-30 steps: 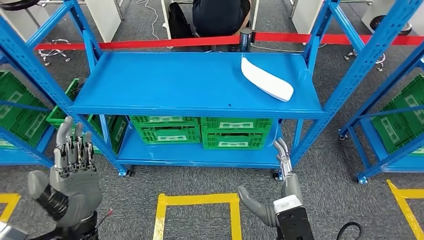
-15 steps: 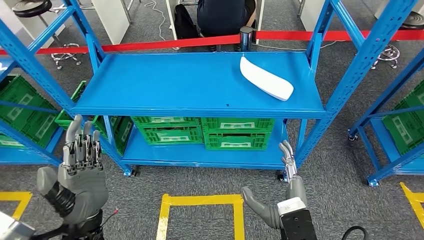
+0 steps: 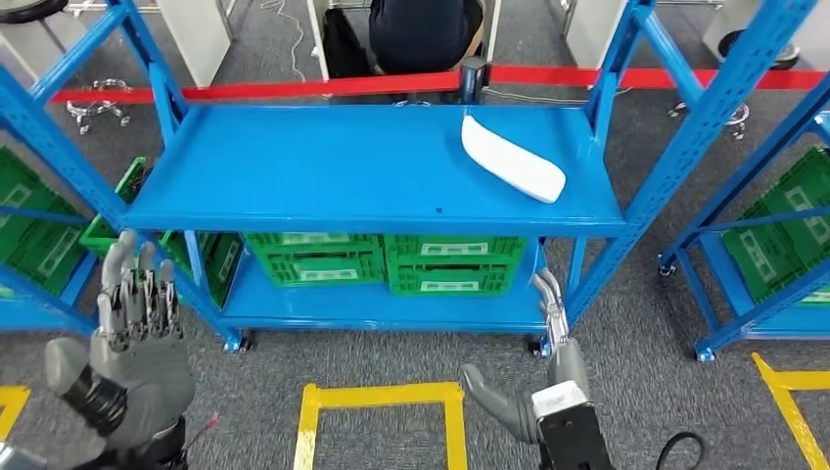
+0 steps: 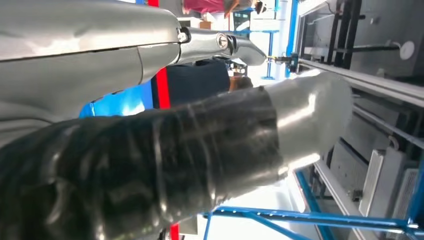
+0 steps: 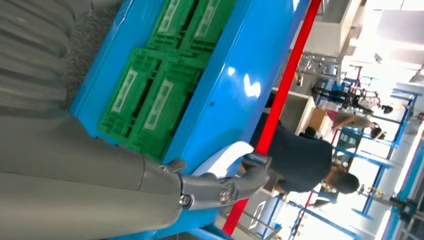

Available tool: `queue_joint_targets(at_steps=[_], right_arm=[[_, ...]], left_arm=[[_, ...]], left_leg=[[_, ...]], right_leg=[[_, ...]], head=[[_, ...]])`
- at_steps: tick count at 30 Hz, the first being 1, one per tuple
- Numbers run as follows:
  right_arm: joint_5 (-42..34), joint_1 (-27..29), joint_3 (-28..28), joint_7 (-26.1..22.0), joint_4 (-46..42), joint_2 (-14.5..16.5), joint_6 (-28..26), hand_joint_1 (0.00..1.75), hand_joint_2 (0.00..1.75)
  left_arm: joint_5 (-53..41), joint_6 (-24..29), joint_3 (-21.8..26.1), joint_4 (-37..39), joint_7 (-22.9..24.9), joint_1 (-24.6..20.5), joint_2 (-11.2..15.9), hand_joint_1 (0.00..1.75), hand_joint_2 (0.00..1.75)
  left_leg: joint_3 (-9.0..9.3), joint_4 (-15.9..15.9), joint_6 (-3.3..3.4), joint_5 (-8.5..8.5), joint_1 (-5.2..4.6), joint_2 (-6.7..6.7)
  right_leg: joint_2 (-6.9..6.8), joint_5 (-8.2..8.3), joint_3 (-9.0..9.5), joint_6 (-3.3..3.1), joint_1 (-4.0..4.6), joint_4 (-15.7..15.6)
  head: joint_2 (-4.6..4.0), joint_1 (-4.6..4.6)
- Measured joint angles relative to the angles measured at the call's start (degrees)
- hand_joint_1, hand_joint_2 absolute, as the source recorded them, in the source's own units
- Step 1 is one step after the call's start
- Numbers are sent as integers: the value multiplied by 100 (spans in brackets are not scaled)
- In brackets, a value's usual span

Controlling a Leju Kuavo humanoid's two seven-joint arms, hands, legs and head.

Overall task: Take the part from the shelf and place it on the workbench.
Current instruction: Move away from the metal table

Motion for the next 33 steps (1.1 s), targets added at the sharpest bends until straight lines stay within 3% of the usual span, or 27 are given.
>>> queue_joint_targets(at_steps=[2,3,4,5,7,9,12,14,16,17,18,19,20,22,24,27,29,32,33], right_arm=[[-2,10,2,4,-2,-2,0,0,175],[-3,16,2,5,-1,-2,0,0,175],[-3,17,3,5,-1,-3,0,0,175],[-3,17,3,5,-1,-3,0,0,175],[-3,14,4,5,-2,-3,1,0,175],[-4,14,5,7,-4,-2,1,0,175],[-8,16,5,9,-5,-3,1,0,175],[-12,15,6,11,-7,-2,1,0,175],[-14,17,7,14,-8,-2,2,0,175],[-14,19,7,14,-7,-3,2,0,175],[-14,21,7,14,-7,-3,2,0,175],[-14,22,7,14,-7,-3,2,0,175],[-14,21,7,14,-7,-3,2,0,175],[-14,16,8,14,-8,-3,2,0,175],[-14,10,8,14,-9,-2,2,0,175],[-14,12,11,14,-8,-3,3,0,175],[-14,2,13,14,-9,-3,3,0,175],[-15,6,16,14,-8,-3,2,0,175],[-16,14,18,14,-8,-4,2,0,175]], left_arm=[[0,0,0,13,4,6,1,0,0],[0,1,0,20,4,7,1,0,0],[0,1,0,27,4,8,1,0,0],[0,1,0,32,4,8,1,0,0],[1,1,0,37,4,8,1,0,0],[2,1,-1,36,4,4,2,0,0],[1,0,-2,30,1,2,2,0,0],[1,0,-2,18,0,-2,2,0,0],[0,0,-2,14,1,2,1,0,0],[0,0,-2,17,3,7,1,0,0],[0,1,-2,21,4,12,1,0,0],[0,1,-2,23,4,13,1,0,0],[0,0,-2,24,4,12,2,0,0],[0,0,-2,20,4,10,1,0,0],[0,0,-2,10,2,1,0,0,0],[0,0,-2,3,2,0,1,0,0],[0,0,-2,2,2,4,1,0,0],[0,-1,-2,7,4,9,1,0,0],[0,-1,-2,13,5,11,2,0,0]], left_leg=[[26,6,20,-27,4,1],[50,10,13,-52,4,0],[85,15,3,-84,6,-3],[128,27,-13,-123,9,-7],[153,87,-58,-243,-4,-12],[136,135,-91,-379,-33,-15],[139,215,-140,-488,-40,-16],[-78,664,-274,-710,11,-11],[-597,1546,-418,-1045,123,2],[-861,1938,-454,-1140,174,8],[-1045,2154,-465,-1130,207,12],[-1108,2130,-448,-1001,220,15],[-1040,1864,-401,-774,214,15],[-676,948,-226,-252,132,17],[-387,297,-68,-7,30,7],[-193,50,11,9,5,-14],[-32,-11,14,33,29,-10],[68,-15,5,22,19,-1],[89,-13,2,0,13,-2]], right_leg=[[-2,-247,-453,21,-6,822],[-3,-213,-571,41,-8,975],[-4,-69,-572,59,-11,885],[-5,160,-455,74,-18,563],[-4,555,-66,97,-50,-309],[2,644,190,63,-78,-779],[10,600,250,-32,-110,-824],[3,582,273,-70,-151,-824],[-3,558,286,-80,-157,-824],[-3,539,294,-75,-160,-823],[-2,516,312,-69,-160,-823],[-1,491,344,-64,-155,-825],[0,467,391,-61,-145,-832],[1,423,510,-60,-124,-888],[6,392,628,-24,-125,-994],[5,445,687,50,-118,-921],[-3,265,547,79,-98,-568],[-9,-258,-70,94,-70,567],[-9,-325,-256,101,-63,817]], head=[[0,69],[0,87],[0,105],[0,128],[0,191],[0,218],[0,189],[0,157],[0,82],[0,53],[0,26],[0,-4],[0,-33],[0,-76],[0,-81],[0,-89],[0,-43],[0,68],[0,89]])
